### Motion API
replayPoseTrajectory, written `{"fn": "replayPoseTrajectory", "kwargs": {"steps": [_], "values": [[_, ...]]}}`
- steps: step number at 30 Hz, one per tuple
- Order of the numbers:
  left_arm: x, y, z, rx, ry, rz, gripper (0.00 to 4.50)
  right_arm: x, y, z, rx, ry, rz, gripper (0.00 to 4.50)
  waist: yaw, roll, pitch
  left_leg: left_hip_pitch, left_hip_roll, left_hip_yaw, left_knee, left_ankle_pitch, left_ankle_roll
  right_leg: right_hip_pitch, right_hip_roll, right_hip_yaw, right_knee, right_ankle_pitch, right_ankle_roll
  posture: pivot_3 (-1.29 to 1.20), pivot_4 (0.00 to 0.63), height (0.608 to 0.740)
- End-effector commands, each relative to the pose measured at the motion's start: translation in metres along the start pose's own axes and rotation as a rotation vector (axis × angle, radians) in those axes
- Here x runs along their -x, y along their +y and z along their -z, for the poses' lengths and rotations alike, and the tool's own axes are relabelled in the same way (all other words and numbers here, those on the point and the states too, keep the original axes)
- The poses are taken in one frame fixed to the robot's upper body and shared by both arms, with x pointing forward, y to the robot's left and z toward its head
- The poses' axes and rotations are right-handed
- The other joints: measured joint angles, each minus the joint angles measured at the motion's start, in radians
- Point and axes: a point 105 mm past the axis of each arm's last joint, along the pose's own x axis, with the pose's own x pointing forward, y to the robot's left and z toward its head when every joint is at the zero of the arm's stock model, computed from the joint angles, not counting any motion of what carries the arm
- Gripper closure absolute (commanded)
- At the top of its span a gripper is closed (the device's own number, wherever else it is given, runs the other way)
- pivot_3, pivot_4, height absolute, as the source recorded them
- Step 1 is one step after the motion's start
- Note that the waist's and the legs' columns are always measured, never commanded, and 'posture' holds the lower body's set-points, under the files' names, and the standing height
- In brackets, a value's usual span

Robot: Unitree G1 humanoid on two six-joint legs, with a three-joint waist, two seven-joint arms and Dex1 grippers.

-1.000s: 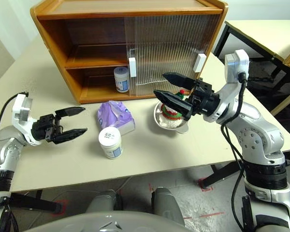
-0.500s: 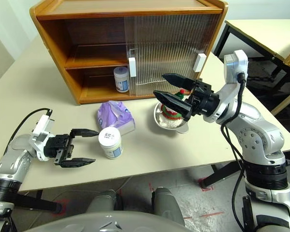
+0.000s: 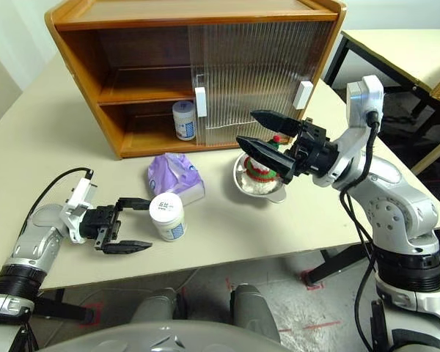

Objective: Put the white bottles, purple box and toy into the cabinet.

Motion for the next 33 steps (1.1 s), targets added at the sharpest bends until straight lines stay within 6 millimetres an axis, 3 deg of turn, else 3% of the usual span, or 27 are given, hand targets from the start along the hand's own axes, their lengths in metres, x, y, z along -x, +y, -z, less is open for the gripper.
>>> {"fn": "replayPoseTrajectory", "kwargs": {"steps": [1, 6, 27, 33], "values": [[-0.005, 0.000, 0.006, 0.000, 0.018, 0.022, 0.01, 0.002, 0.002, -0.004, 0.013, 0.006, 0.004, 0.00, -0.002, 0.000, 0.000, 0.000, 0.000, 0.000, 0.000, 0.000, 0.000, 0.000, 0.000, 0.000, 0.000, 0.000, 0.000, -0.05, 0.000, 0.740], [-0.010, 0.002, 0.010, 0.000, 0.013, 0.033, 0.01, 0.006, 0.003, -0.004, 0.016, 0.011, 0.015, 0.00, -0.002, 0.000, 0.000, 0.000, 0.000, 0.000, 0.000, 0.000, 0.000, 0.000, 0.001, 0.000, 0.000, 0.004, 0.008, -0.06, 0.000, 0.740], [-0.023, 0.006, 0.013, 0.014, -0.017, 0.034, 0.01, 0.008, 0.004, -0.003, 0.014, 0.012, 0.034, 0.00, -0.004, 0.000, 0.000, 0.000, 0.000, 0.000, 0.000, 0.000, 0.000, 0.000, 0.001, 0.000, -0.001, 0.004, 0.008, -0.08, 0.000, 0.740], [-0.024, 0.007, 0.012, 0.017, -0.027, 0.022, 1.43, 0.008, 0.003, -0.002, 0.013, 0.011, 0.033, 0.00, -0.004, 0.000, 0.000, 0.000, 0.000, 0.000, 0.000, 0.000, 0.000, 0.000, 0.001, 0.000, -0.001, 0.004, 0.008, -0.07, 0.000, 0.740]]}}
